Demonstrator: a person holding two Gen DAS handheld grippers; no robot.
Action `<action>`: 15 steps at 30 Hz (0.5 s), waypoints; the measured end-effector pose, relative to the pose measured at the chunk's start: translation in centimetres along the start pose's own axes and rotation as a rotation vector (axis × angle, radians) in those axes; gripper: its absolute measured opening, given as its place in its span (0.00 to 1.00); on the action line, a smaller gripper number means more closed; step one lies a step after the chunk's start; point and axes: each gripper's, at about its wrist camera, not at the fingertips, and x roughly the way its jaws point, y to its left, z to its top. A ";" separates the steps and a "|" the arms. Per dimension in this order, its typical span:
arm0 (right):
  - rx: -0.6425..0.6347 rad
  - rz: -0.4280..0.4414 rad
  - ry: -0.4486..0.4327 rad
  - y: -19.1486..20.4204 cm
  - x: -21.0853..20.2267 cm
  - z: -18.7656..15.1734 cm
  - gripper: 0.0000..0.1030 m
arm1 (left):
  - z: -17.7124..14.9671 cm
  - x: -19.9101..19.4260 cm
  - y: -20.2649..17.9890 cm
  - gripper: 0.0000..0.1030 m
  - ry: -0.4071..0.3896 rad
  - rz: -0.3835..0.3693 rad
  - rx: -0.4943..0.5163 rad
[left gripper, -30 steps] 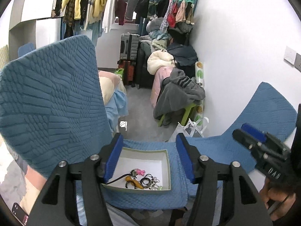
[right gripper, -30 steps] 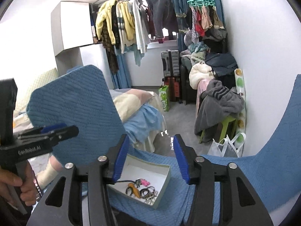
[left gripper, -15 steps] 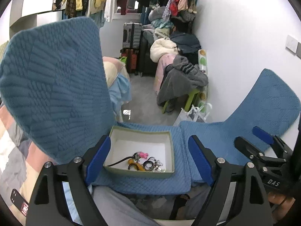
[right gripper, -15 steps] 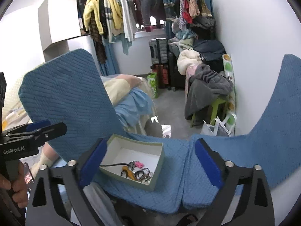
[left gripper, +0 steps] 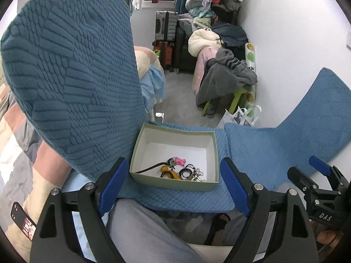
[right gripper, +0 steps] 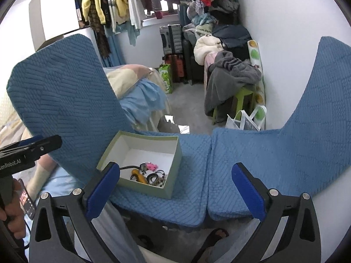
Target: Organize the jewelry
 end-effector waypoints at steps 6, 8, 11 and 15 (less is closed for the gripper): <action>-0.004 -0.002 0.016 0.3 0.2 -0.5 0.99 | -0.4 0.6 0.3 0.83 0.023 0.013 -0.007; 0.001 -0.002 0.023 0.3 0.3 -0.6 0.99 | -0.4 0.7 0.3 0.83 0.021 0.012 -0.006; 0.004 -0.007 0.022 0.3 0.3 -0.8 0.99 | -0.4 0.9 0.4 0.83 0.030 0.012 -0.009; 0.008 -0.020 0.020 0.2 0.3 -1.0 0.99 | -0.3 1.0 0.5 0.83 0.038 0.005 -0.013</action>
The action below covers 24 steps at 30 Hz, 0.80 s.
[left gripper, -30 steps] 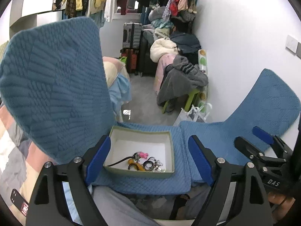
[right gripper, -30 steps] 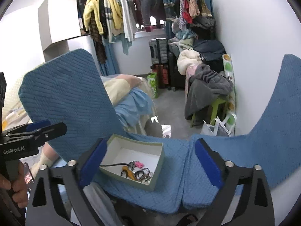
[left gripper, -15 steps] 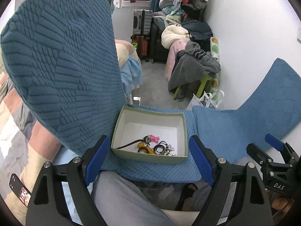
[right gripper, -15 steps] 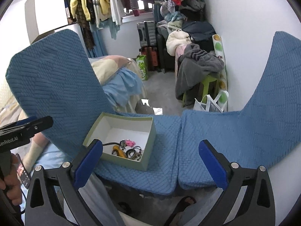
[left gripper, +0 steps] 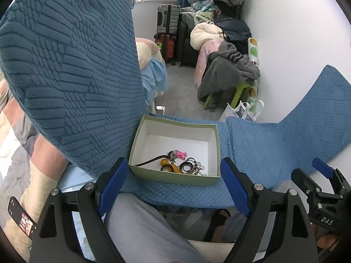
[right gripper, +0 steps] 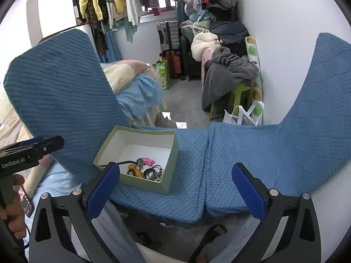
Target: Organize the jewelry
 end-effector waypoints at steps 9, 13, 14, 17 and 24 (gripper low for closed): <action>0.014 0.008 -0.003 -0.2 -0.2 -0.1 0.99 | 0.0 -0.1 0.0 0.83 -0.004 0.000 0.004; 0.013 0.006 -0.008 -0.3 -0.4 0.0 0.99 | 0.0 -0.2 0.0 0.83 -0.008 -0.006 0.003; 0.011 0.006 -0.011 -0.3 -0.5 0.1 0.99 | 0.0 -0.2 0.0 0.83 -0.008 -0.006 0.003; 0.004 0.003 -0.017 -0.5 -0.6 0.1 0.99 | -0.1 -0.3 0.0 0.83 -0.006 -0.009 0.006; 0.008 0.003 -0.023 -0.6 -0.8 0.2 0.99 | 0.0 -0.7 -0.2 0.83 -0.010 -0.008 0.007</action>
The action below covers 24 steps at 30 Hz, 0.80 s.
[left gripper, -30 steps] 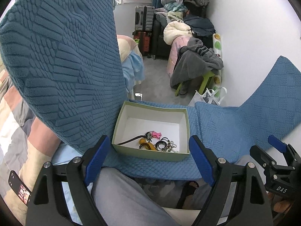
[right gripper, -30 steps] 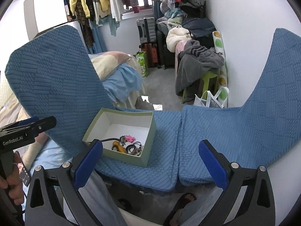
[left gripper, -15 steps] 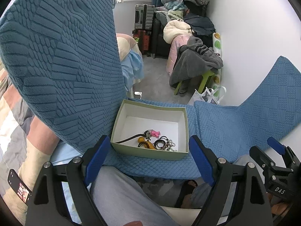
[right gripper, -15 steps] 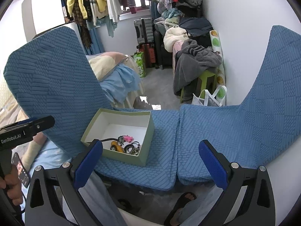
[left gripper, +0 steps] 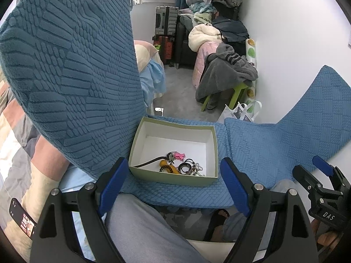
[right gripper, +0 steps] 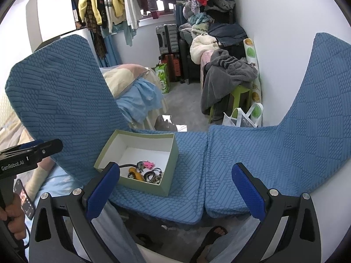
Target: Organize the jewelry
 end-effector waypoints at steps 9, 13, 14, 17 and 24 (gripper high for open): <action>-0.001 0.000 -0.011 -0.3 -0.3 0.4 0.99 | 0.0 -0.1 0.0 0.83 0.000 -0.001 0.001; -0.006 0.001 -0.014 -0.4 -0.5 0.6 0.99 | 0.1 -0.1 0.0 0.83 -0.002 -0.003 0.003; -0.007 0.001 -0.015 -0.3 -0.5 0.7 0.99 | 0.1 -0.2 0.0 0.83 -0.002 -0.002 0.005; -0.006 0.002 -0.017 -0.3 -0.5 0.7 0.99 | 0.2 -0.3 0.1 0.83 -0.004 -0.003 0.009; -0.008 0.001 -0.019 -0.2 -0.7 0.9 0.99 | 0.2 -0.4 0.1 0.83 -0.006 -0.011 0.017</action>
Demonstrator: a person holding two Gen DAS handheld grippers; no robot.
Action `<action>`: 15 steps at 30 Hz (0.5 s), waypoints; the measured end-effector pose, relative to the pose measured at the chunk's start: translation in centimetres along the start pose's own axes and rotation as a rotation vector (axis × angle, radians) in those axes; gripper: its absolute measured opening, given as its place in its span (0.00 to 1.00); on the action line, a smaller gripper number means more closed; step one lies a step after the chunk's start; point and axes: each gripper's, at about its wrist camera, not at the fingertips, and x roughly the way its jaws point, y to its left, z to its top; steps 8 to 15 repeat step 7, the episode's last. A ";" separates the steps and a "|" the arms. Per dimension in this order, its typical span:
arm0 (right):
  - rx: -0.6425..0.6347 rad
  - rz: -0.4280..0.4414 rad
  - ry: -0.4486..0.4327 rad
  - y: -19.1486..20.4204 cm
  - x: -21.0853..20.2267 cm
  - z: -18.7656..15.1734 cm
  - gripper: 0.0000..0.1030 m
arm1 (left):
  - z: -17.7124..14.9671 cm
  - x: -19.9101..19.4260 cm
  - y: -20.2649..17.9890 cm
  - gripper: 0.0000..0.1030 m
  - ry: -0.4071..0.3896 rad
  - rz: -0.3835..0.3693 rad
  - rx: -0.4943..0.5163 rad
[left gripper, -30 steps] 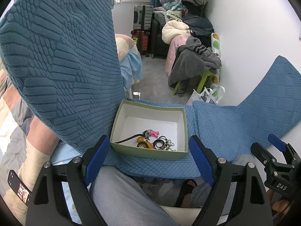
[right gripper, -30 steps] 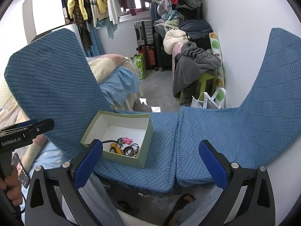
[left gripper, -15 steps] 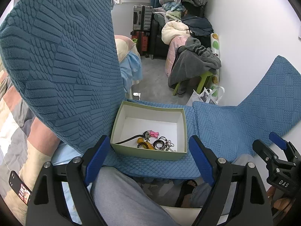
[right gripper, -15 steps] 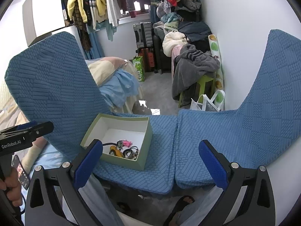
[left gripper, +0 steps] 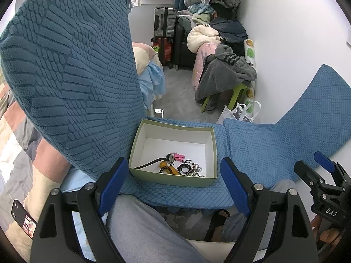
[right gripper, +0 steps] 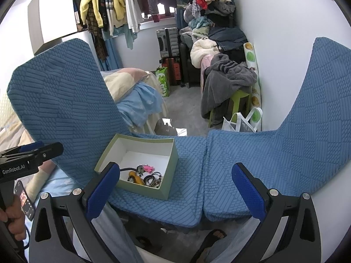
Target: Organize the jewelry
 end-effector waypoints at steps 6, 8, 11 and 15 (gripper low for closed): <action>-0.022 -0.001 -0.010 0.4 -0.4 0.3 0.99 | -0.1 -0.3 -0.3 0.83 -0.005 0.009 0.014; -0.020 0.000 -0.009 0.3 -0.4 0.3 0.99 | -0.1 -0.2 -0.2 0.83 -0.005 0.007 0.016; -0.020 0.000 -0.009 0.3 -0.4 0.3 0.99 | -0.1 -0.2 -0.2 0.83 -0.005 0.007 0.016; -0.020 0.000 -0.009 0.3 -0.4 0.3 0.99 | -0.1 -0.2 -0.2 0.83 -0.005 0.007 0.016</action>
